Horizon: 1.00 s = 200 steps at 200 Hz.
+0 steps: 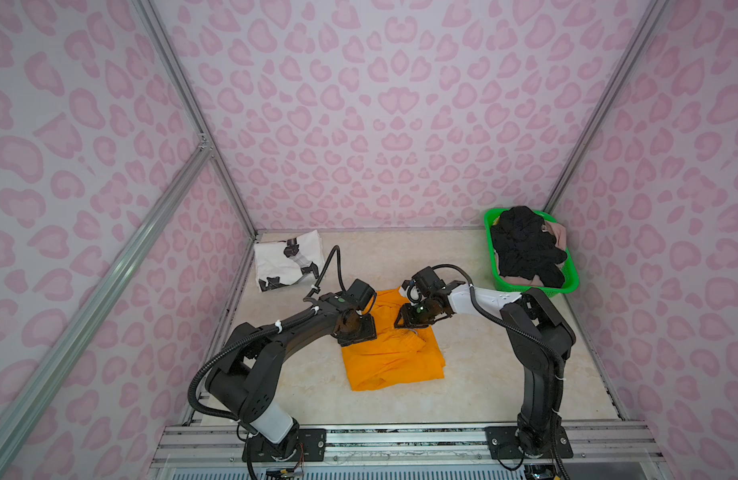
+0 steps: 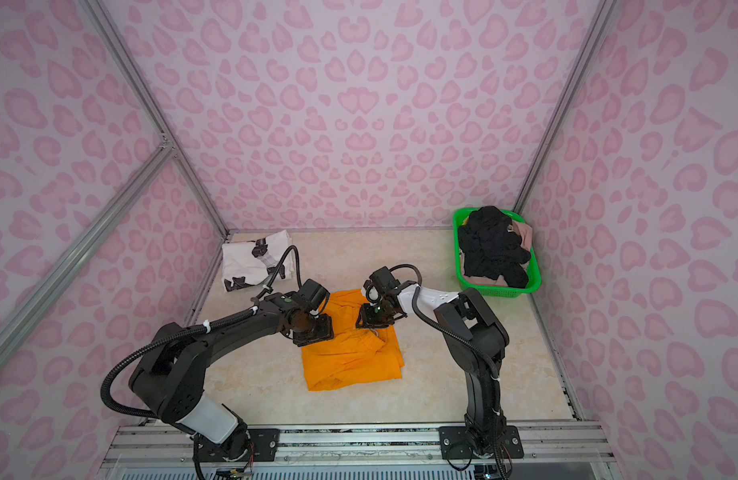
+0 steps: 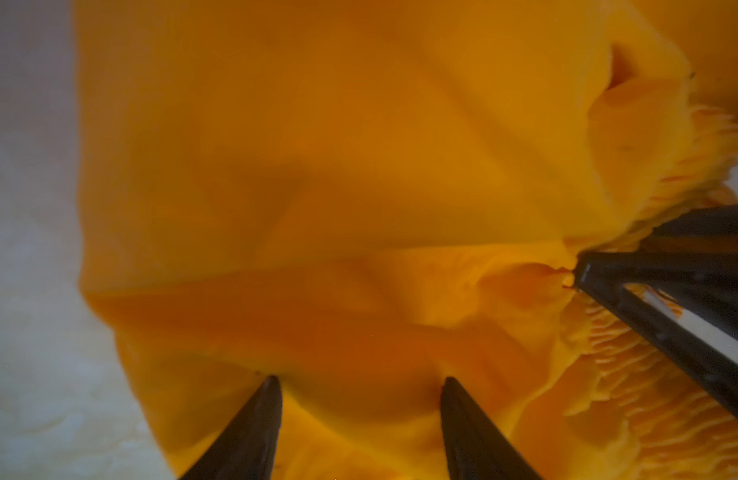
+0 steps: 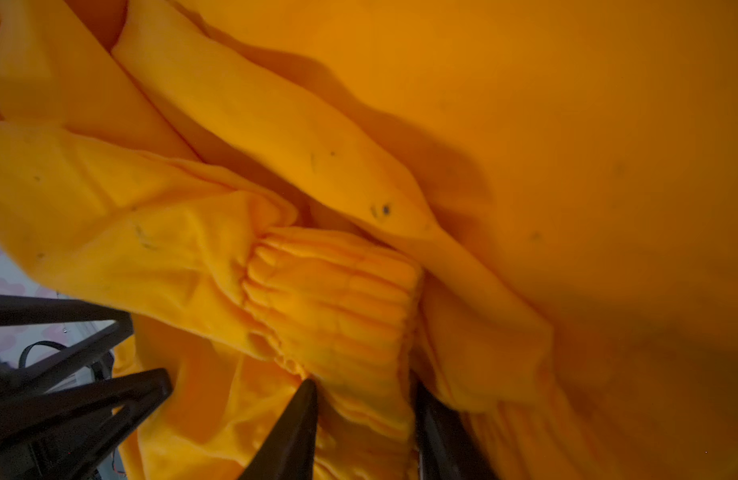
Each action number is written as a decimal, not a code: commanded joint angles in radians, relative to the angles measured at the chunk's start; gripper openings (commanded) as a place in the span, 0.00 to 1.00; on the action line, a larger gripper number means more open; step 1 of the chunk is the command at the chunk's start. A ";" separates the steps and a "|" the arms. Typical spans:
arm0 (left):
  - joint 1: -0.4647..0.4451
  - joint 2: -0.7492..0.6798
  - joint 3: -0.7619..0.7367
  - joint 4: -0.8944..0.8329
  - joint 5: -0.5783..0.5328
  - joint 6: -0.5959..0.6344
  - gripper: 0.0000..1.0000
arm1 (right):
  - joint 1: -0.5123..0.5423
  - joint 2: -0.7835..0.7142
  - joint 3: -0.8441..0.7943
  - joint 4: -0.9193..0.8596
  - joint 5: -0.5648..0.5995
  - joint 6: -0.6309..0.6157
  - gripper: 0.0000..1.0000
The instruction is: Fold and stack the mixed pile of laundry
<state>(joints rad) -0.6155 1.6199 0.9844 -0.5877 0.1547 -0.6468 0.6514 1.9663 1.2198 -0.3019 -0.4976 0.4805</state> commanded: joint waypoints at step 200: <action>0.013 -0.089 0.167 -0.141 -0.037 0.047 0.62 | -0.016 -0.223 0.087 -0.349 0.124 -0.157 0.30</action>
<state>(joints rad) -0.6025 1.5326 1.1664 -0.7136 0.1043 -0.6064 0.6365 1.7023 1.2709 -0.6319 -0.3908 0.3496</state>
